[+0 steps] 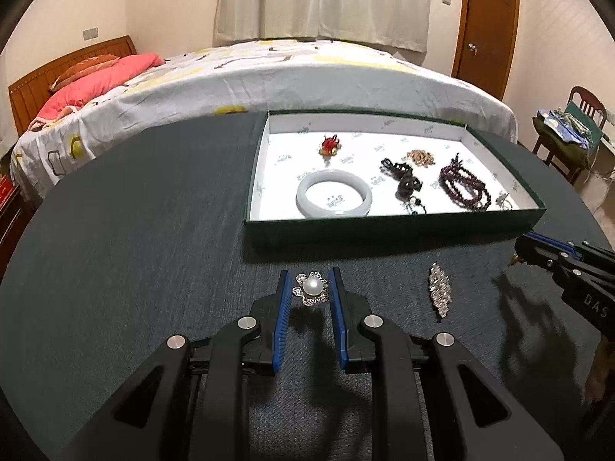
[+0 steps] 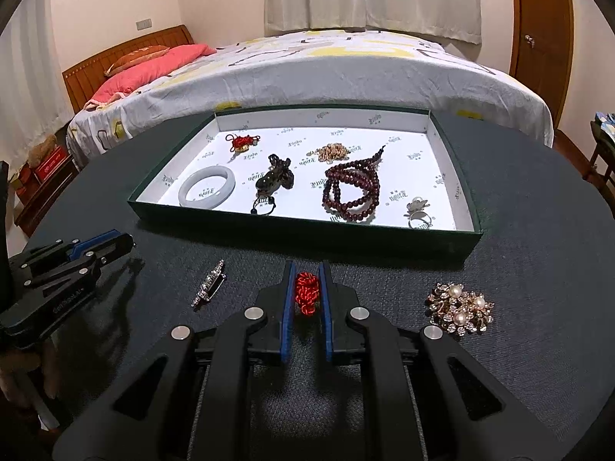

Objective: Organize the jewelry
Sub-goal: 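Close the left tool on the silver pearl flower brooch while the right tool holds the coral charm, then carry the coral charm and pearl flower brooch over the box, then open both tools to release the charm and brooch into the box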

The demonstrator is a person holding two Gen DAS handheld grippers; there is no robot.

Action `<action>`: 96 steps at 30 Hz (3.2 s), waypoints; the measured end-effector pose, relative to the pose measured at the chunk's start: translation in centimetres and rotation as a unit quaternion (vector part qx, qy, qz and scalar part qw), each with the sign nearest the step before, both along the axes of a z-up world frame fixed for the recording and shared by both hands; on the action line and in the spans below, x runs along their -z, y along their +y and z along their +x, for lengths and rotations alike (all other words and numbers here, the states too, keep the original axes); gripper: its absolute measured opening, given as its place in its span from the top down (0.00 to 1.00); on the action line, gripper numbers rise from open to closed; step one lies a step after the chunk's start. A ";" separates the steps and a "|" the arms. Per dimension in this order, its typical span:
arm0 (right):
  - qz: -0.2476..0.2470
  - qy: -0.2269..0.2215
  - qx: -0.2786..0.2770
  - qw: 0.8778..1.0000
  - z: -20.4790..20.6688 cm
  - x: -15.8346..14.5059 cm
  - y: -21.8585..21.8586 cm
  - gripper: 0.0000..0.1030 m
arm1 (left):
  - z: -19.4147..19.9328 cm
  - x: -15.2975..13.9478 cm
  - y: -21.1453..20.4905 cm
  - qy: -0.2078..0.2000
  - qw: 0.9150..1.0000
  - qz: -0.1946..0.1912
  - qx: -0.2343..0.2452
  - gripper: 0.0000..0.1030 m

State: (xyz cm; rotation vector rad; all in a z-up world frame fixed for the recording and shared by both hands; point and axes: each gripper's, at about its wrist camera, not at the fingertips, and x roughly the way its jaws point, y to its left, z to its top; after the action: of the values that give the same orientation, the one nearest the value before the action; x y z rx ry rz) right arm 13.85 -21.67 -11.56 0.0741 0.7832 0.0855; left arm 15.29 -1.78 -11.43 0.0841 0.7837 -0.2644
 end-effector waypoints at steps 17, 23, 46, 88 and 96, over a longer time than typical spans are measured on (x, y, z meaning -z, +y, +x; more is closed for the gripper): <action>-0.001 -0.020 -0.003 1.000 -0.4 -1.3 0.2 0.88 | -0.2 -1.8 -0.6 -0.023 1.000 -0.017 0.006 0.80; -0.005 -0.045 0.000 0.999 0.2 -3.2 -0.4 0.89 | 0.6 -3.4 -1.2 -0.044 0.999 -0.028 0.016 0.80; -0.034 -0.108 0.047 0.992 10.5 -5.5 -5.6 0.88 | 12.0 -4.3 -7.1 -0.065 0.996 -0.049 0.019 0.80; -0.033 -0.009 0.072 0.997 15.9 0.7 -7.9 0.85 | 16.9 -0.3 -9.9 0.020 1.000 0.018 0.005 0.64; -0.033 -0.017 0.074 0.997 15.5 0.4 -7.8 0.73 | 16.8 -0.5 -9.7 0.011 1.000 0.015 0.005 0.53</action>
State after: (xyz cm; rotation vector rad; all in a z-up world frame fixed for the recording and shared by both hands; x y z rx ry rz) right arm 29.39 -29.51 -11.92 0.0683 0.7438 -0.0796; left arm 32.05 -11.51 -10.94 0.1142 0.8097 -0.2626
